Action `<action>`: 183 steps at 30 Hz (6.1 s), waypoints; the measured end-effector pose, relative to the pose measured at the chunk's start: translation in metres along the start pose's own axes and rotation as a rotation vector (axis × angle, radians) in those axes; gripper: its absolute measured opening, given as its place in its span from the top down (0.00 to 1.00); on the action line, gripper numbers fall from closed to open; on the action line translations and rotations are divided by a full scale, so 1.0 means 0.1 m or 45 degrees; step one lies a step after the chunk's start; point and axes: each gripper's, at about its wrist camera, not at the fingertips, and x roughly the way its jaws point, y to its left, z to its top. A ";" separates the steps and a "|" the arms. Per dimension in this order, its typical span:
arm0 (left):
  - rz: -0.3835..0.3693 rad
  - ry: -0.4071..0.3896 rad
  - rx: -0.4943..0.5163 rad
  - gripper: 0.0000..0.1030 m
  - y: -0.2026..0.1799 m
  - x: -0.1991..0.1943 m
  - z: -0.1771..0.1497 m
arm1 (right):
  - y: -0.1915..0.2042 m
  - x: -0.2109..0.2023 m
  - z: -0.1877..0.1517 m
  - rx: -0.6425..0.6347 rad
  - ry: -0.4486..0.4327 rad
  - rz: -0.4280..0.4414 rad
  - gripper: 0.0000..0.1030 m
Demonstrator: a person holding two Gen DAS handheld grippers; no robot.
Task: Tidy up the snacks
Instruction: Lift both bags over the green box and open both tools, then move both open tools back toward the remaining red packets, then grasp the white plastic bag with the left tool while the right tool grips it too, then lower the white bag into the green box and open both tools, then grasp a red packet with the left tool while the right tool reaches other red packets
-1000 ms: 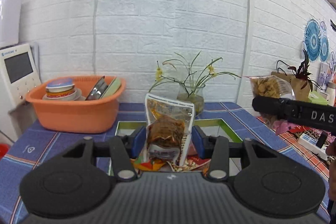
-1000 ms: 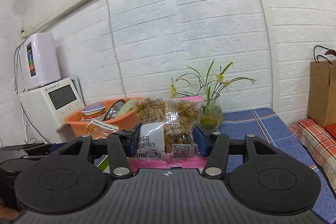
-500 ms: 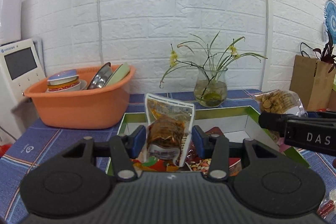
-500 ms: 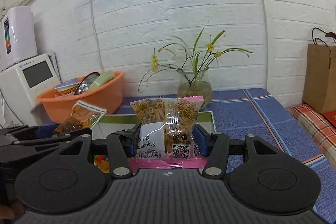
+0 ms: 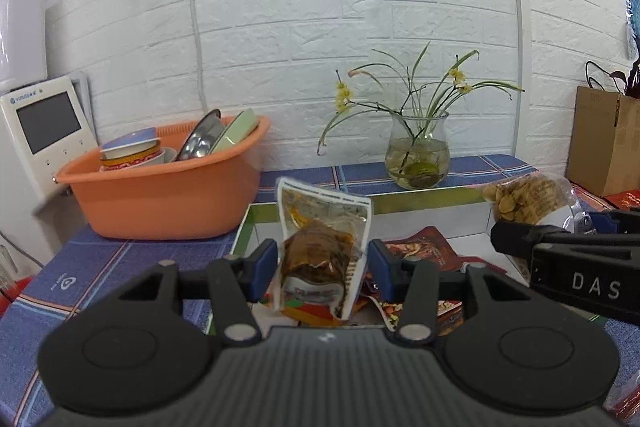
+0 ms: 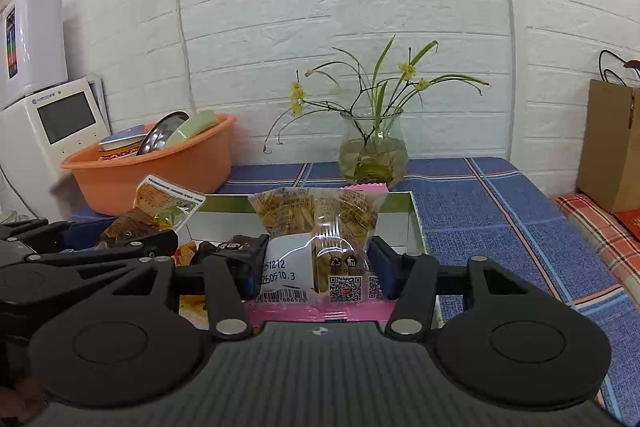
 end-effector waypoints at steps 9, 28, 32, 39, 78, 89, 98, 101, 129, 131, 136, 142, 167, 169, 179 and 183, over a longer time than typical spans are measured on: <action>0.024 0.052 0.006 0.51 0.02 0.12 -0.07 | 0.04 0.10 -0.06 -0.015 0.055 -0.032 0.13; 0.062 0.023 0.041 0.39 0.02 0.03 -0.03 | -0.13 0.00 0.03 0.070 0.036 -0.028 0.05; 0.015 -0.001 0.037 0.38 0.01 -0.11 0.03 | -0.23 -0.20 0.16 0.108 -0.048 0.028 0.04; -0.181 -0.015 0.119 0.35 -0.06 -0.54 -0.04 | -0.47 -0.74 0.14 0.125 -0.108 0.196 0.03; -0.487 0.546 -0.300 0.30 0.50 -2.10 -1.47 | 0.05 -1.31 -1.16 0.270 0.662 0.856 0.28; -0.584 0.485 -0.181 0.31 0.23 -2.20 -1.56 | 0.01 -1.41 -1.27 0.198 0.588 0.932 0.12; -0.645 0.476 -0.192 0.59 0.21 -2.09 -1.46 | 0.09 -1.49 -1.19 0.049 0.546 0.856 0.49; -0.634 0.451 -0.150 0.62 0.17 -2.08 -1.41 | 0.10 -1.49 -1.15 0.034 0.522 0.839 0.51; -0.466 -0.074 -0.276 0.68 0.61 -1.03 0.11 | 0.34 -0.75 0.22 -0.191 -0.153 0.635 0.58; -0.457 -0.075 -0.263 0.68 0.46 -0.82 0.13 | 0.17 -0.60 0.18 -0.104 -0.145 0.575 0.62; -0.414 -0.038 -0.106 0.69 0.05 -0.40 0.03 | -0.29 -0.20 0.03 0.211 -0.034 0.539 0.64; -0.333 0.010 -0.119 0.64 -0.03 -0.07 -0.09 | -0.54 0.05 -0.10 0.371 -0.022 0.481 0.56; -0.630 0.469 -0.327 0.41 -0.26 -0.35 -0.70 | -1.12 -0.33 -0.72 0.506 0.434 0.454 0.62; -0.634 0.491 -0.340 0.41 -0.29 -0.30 -0.71 | -1.11 -0.25 -0.77 0.516 0.469 0.449 0.64; -0.682 0.444 -0.293 0.76 -0.38 -0.25 -0.76 | -0.92 -0.19 -0.73 0.439 0.503 0.559 0.63; -0.691 0.441 -0.248 0.82 -0.31 -0.29 -0.79 | -0.88 -0.19 -0.77 0.463 0.536 0.620 0.64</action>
